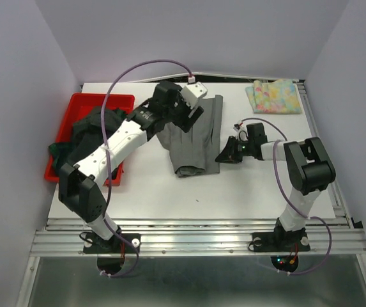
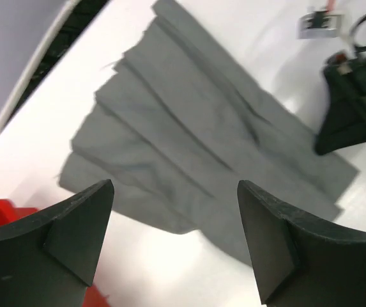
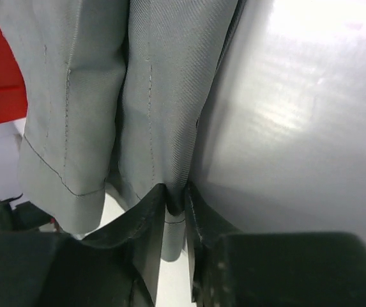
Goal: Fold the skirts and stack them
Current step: Fold the skirt
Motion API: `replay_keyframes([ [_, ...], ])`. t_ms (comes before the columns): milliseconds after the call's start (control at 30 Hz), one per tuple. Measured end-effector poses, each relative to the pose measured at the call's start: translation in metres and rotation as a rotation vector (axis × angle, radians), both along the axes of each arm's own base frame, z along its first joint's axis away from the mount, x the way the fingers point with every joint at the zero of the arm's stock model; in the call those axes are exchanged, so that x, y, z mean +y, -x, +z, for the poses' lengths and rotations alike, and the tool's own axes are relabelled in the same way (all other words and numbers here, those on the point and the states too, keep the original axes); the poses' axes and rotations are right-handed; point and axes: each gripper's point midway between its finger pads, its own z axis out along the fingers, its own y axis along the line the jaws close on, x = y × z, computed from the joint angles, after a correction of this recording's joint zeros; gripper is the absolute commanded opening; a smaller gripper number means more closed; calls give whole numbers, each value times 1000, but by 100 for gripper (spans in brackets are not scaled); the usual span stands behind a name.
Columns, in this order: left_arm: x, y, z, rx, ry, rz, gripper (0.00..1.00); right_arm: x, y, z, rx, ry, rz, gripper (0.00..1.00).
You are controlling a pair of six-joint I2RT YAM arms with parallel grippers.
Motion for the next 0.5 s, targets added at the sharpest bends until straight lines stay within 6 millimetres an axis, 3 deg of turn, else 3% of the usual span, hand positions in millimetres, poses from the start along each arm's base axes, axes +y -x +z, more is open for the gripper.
replay_keyframes([
  [67,-19,25,-12,50,12,-22,74,4,8,-1,30,-35,0,22],
  [133,-34,47,-40,134,6,-29,74,8,16,-2,62,-75,-7,18],
  [200,-40,71,-84,255,-34,-13,72,11,24,-4,94,-107,-14,12],
  [333,-39,107,-153,431,-131,35,72,16,36,-6,150,-157,-44,10],
  [400,-38,118,-170,467,-163,58,72,17,39,-6,164,-169,-57,8],
  [500,-40,124,-177,477,-178,82,75,19,43,-6,184,-186,-79,3],
])
